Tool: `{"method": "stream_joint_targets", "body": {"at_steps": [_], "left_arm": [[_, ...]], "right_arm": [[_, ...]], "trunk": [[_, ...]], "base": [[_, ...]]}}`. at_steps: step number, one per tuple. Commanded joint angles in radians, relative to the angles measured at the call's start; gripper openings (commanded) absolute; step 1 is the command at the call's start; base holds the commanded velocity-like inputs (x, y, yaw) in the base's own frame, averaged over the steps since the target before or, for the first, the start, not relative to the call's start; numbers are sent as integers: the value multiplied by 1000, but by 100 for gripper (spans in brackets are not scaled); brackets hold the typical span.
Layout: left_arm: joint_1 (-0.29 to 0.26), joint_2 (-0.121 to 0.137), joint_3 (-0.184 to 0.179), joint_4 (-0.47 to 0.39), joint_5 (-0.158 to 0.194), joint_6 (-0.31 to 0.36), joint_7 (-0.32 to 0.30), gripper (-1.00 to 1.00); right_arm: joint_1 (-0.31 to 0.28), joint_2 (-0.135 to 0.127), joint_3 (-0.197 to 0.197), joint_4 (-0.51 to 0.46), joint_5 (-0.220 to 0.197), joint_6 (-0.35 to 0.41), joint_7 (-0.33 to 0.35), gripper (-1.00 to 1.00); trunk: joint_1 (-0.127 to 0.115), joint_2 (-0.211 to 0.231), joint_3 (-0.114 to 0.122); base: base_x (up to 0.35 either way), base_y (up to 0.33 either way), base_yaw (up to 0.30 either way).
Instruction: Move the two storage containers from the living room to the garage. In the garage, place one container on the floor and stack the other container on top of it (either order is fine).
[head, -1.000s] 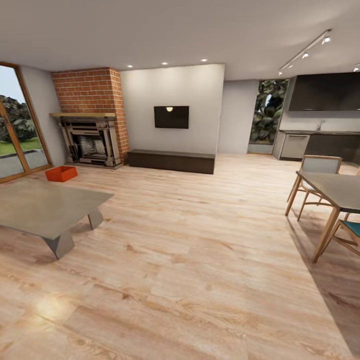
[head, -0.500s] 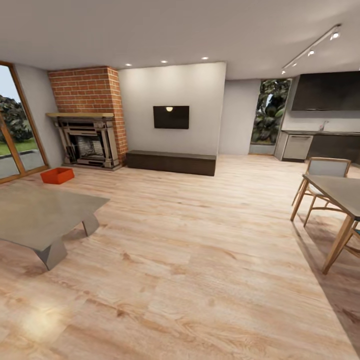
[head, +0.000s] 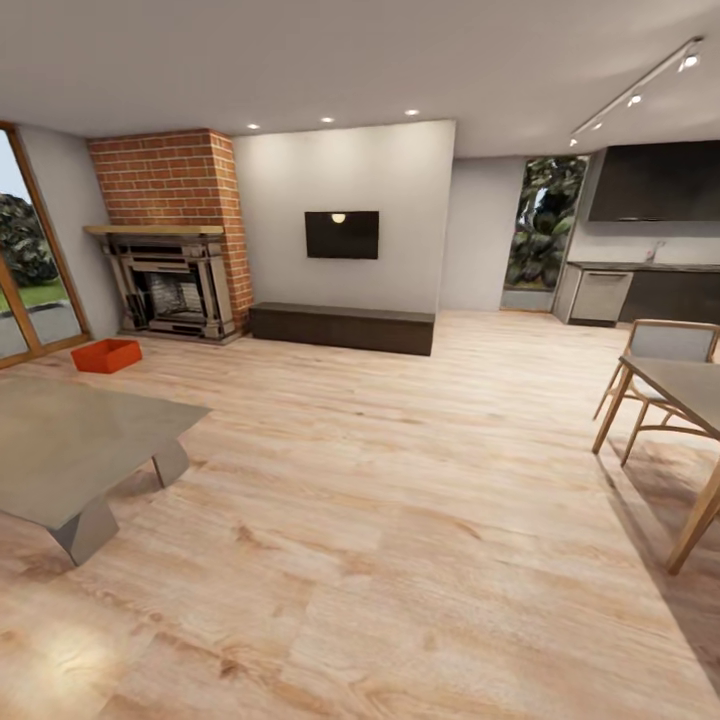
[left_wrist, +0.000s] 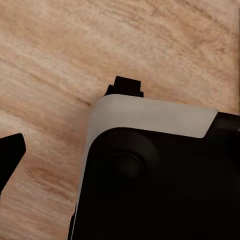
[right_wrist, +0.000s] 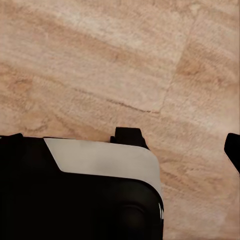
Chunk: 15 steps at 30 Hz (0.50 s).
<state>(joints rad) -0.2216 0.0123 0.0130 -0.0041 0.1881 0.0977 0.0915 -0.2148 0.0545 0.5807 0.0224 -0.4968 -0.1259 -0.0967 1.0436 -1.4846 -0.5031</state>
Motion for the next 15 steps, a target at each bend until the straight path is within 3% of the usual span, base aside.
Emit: {"method": "stream_joint_targets", "body": {"at_steps": [1,15], "left_arm": [[-1,0,1,-1,6,4,2,100],[-1,0,1,-1,6,4,2,100]], "right_arm": [[-1,1,8,2,-9,-4,-1,100],[-1,1,8,2,-9,-4,-1,100]], "trunk": [[1,0,-1],[1,0,-1]], "base": [[322,0,0],[322,0,0]]}}
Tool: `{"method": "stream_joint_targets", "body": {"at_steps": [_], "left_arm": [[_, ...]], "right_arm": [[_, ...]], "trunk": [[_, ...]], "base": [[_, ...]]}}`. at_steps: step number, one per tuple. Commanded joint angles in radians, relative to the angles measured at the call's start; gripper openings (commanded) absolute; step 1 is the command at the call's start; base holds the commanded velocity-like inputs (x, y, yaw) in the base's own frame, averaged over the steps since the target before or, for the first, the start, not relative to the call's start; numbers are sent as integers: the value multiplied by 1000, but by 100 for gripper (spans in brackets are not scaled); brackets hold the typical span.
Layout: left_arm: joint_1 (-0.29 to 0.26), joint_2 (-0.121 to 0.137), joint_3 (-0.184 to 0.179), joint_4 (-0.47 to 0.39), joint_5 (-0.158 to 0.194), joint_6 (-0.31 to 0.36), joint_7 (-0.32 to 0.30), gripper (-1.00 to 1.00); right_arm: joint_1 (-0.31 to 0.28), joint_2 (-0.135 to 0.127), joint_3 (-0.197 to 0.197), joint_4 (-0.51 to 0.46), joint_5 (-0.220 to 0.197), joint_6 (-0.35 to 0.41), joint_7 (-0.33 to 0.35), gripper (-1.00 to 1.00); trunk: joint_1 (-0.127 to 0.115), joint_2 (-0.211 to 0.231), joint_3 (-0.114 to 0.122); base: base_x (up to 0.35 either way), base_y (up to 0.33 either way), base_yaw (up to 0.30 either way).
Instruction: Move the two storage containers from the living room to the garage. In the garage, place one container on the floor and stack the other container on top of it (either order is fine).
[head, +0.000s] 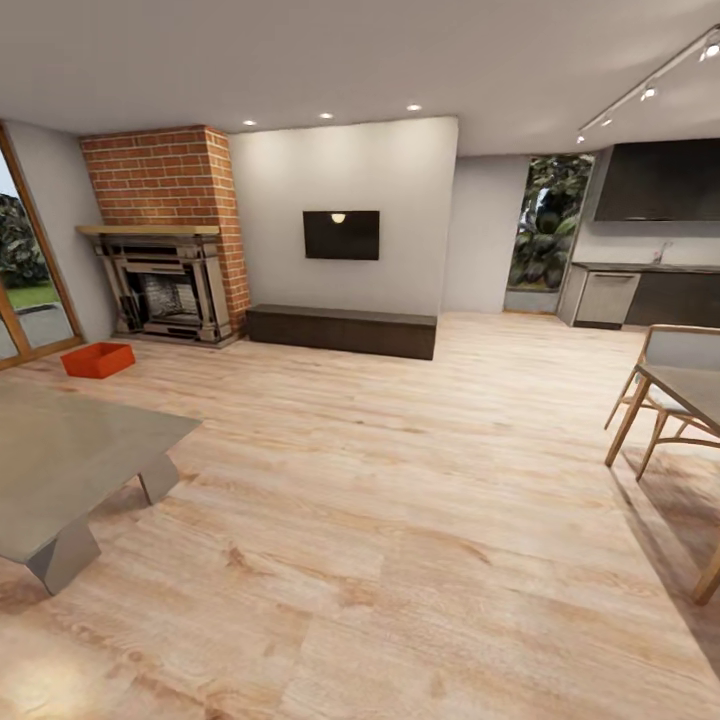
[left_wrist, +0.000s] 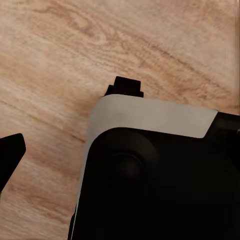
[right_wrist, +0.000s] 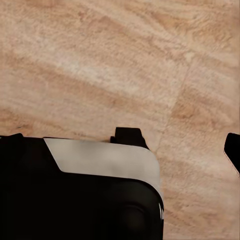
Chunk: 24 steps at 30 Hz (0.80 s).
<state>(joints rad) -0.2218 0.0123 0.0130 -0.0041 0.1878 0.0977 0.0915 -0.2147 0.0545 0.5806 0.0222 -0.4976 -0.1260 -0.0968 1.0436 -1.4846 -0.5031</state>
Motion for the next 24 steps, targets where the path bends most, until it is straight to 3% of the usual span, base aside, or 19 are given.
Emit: {"method": "stream_joint_targets", "body": {"at_steps": [1,24], "left_arm": [[-1,0,1,0,6,4,2,100],[0,0,1,0,7,4,2,100]], "right_arm": [[-1,1,8,3,-9,-4,-1,100],[-1,1,8,2,-9,-4,-1,100]], "trunk": [[1,0,-1],[1,0,-1]], "base": [[322,0,0],[322,0,0]]}}
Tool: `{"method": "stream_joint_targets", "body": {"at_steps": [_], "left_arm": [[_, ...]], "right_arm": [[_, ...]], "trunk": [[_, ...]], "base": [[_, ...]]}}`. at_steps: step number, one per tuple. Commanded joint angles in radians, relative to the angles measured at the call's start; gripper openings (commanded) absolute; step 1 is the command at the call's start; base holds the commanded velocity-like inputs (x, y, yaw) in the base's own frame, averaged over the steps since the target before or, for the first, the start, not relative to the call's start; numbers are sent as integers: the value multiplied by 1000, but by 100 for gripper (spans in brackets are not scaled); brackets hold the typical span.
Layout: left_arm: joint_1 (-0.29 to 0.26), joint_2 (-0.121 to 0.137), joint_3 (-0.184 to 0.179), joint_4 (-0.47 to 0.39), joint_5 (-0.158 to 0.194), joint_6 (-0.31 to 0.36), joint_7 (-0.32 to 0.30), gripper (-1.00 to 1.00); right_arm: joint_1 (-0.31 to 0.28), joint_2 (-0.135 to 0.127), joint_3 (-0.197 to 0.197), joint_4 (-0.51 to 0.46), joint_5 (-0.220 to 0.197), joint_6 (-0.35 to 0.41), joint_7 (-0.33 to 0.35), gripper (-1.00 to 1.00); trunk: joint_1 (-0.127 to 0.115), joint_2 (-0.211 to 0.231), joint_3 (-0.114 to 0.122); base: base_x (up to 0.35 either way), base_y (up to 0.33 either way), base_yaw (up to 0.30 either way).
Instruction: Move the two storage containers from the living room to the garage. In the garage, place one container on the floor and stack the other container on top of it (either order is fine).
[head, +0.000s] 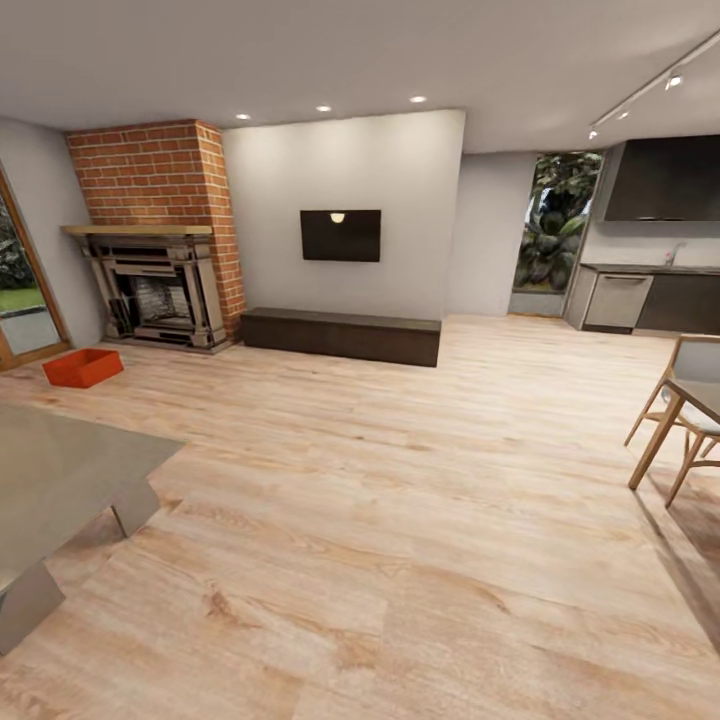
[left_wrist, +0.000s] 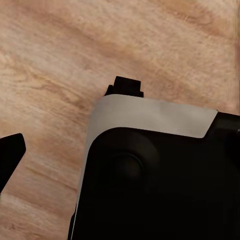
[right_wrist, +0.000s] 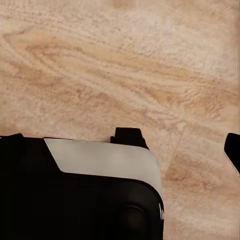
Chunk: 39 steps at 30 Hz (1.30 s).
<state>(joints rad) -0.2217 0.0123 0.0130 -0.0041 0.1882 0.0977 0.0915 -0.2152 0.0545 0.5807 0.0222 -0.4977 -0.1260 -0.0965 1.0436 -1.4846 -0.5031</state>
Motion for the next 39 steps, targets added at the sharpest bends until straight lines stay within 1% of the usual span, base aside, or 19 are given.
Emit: {"method": "stream_joint_targets", "body": {"at_steps": [1,29,39], "left_arm": [[-1,0,1,0,6,4,2,100],[-1,0,1,0,6,4,2,100],[-1,0,1,0,5,4,2,100]], "right_arm": [[-1,1,8,2,-9,-4,-1,100],[-1,1,8,3,-9,-4,-2,100],[0,1,8,2,-16,-4,-2,100]], "trunk": [[1,0,-1],[1,0,-1],[1,0,-1]], "base": [[322,0,0],[323,0,0],[323,0,0]]}}
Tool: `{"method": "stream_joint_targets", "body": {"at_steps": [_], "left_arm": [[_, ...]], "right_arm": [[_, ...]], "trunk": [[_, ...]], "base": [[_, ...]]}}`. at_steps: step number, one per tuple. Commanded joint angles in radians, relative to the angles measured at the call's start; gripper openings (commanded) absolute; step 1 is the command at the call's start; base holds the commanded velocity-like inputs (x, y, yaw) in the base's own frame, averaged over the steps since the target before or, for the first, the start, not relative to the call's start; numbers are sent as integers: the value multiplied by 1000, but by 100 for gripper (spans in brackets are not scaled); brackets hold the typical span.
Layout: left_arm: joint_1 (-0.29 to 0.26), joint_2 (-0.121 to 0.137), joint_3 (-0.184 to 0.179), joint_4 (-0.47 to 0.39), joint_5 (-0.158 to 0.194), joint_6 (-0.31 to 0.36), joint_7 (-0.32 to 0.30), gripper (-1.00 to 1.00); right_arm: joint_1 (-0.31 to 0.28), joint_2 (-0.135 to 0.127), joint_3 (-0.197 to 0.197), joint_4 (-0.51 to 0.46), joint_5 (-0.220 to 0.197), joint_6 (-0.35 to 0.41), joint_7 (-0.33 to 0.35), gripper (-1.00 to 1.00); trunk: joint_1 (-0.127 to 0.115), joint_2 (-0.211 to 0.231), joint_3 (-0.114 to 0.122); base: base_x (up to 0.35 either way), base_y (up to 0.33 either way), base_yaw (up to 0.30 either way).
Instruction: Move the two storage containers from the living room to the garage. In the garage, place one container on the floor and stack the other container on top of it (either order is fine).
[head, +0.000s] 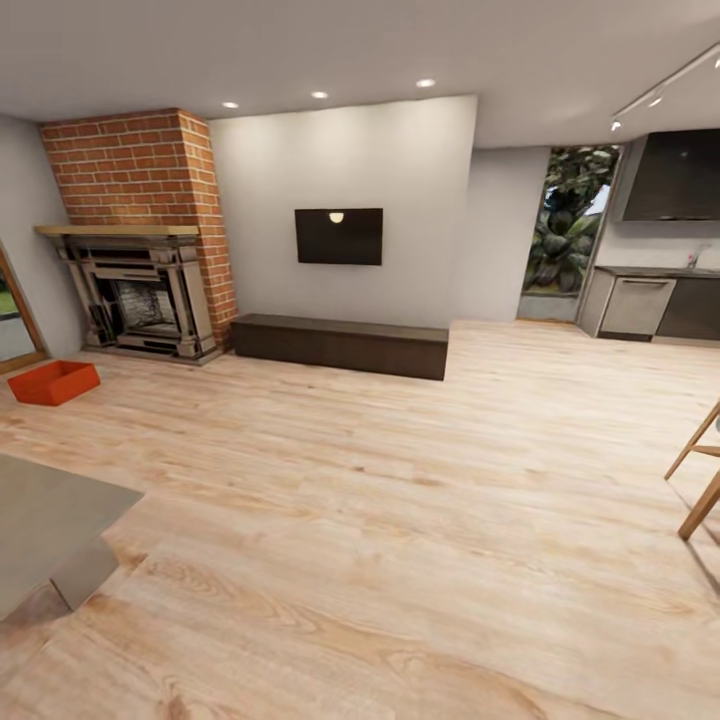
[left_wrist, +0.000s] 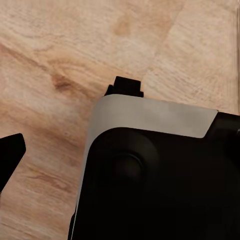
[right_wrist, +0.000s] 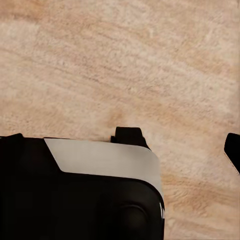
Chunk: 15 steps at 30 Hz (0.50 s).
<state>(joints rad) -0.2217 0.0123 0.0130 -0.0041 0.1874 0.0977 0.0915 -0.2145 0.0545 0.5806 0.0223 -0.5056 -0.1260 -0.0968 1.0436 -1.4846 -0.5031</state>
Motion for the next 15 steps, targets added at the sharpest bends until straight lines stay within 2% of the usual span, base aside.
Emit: {"method": "stream_joint_targets", "body": {"at_steps": [1,15], "left_arm": [[-1,0,1,0,6,4,2,100],[-1,0,1,0,6,4,2,100]], "right_arm": [[-1,1,8,2,-8,-4,-1,100],[-1,1,8,2,-8,-4,-1,100]], "trunk": [[1,0,-1],[1,0,-1]], "base": [[323,0,0],[323,0,0]]}}
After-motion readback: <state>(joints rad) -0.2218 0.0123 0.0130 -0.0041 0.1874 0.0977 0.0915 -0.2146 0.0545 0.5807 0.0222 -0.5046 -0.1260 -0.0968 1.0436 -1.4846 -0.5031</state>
